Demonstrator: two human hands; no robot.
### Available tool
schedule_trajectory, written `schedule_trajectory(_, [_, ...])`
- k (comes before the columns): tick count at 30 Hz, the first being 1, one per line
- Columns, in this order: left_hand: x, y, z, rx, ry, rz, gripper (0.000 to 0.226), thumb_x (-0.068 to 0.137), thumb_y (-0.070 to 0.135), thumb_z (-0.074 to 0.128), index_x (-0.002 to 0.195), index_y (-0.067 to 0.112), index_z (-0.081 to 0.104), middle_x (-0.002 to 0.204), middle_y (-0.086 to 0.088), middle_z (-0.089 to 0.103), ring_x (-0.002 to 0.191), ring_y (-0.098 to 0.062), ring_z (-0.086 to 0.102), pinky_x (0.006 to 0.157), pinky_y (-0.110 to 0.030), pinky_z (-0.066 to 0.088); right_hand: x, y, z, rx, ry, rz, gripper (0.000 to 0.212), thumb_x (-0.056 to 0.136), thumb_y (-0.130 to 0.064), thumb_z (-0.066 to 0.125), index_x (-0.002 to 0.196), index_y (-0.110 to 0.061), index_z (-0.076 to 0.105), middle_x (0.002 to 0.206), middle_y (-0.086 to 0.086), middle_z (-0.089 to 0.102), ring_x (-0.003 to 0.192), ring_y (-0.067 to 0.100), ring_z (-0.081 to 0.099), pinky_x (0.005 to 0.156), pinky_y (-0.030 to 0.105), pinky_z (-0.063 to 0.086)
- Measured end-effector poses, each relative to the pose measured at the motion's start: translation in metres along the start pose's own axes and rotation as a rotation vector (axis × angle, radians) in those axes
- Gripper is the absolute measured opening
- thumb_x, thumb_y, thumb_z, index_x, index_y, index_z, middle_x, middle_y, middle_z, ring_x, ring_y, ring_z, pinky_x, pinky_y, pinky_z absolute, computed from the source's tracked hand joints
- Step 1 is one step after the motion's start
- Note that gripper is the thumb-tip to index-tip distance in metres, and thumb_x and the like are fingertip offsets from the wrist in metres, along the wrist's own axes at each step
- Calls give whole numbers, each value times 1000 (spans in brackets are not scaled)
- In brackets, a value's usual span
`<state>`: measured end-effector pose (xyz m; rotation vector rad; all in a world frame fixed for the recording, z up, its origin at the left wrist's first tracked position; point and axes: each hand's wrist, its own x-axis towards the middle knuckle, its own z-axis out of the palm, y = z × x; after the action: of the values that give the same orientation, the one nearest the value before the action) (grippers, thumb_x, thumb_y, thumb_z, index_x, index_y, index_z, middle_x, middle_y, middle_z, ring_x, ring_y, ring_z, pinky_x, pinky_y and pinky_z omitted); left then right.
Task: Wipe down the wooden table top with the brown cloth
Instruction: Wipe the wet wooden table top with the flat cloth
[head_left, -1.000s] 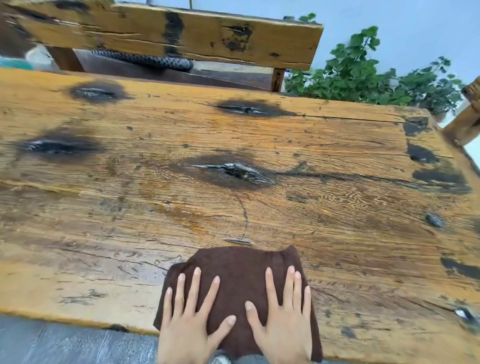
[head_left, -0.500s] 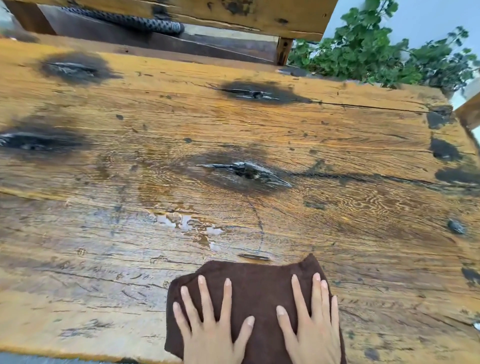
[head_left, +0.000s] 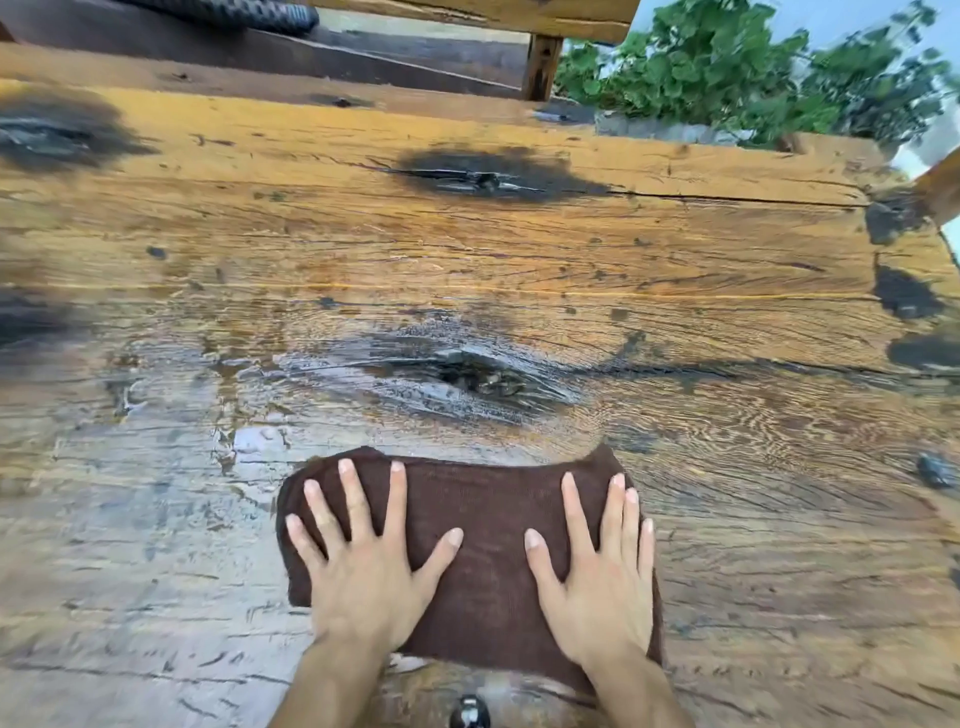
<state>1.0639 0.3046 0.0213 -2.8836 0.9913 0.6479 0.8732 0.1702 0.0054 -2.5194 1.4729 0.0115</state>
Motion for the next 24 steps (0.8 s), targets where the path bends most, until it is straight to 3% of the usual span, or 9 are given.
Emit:
schedule_trajectory(4, [24,-7,-7,27,17,41,102,85,95,13,166,33,11,172,-20,3,156,-55,0,121,-72,2,35,-6,-4,-22,-17,-23,77,99,-78,16,165,-40,16,175,14,0,162,30,0,129,51,4])
schedule_trajectory(8, [52,-11,-19,57,47,82,100,81,98,2,162,41,-12,171,-15,-19,156,-49,-16,122,-67,-11,62,-14,-9,-25,-72,-9,77,97,-81,11,165,-45,4,174,12,-10,161,26,-14,130,47,-7])
schedule_trajectory(13, [87,-3,-36,71,50,96,98,77,98,-6,158,45,-23,168,-12,-30,155,-46,-24,122,-66,-14,97,-24,-18,-28,-125,15,77,95,-81,9,163,-48,-5,172,10,-22,159,24,-24,128,46,-13])
schedule_trajectory(24, [176,17,-63,58,125,105,92,81,95,-2,159,50,-20,171,-10,-26,156,-42,-22,123,-64,-13,198,-38,-21,-29,-117,11,79,95,-82,7,163,-46,-12,172,10,-26,158,24,-25,128,48,-14])
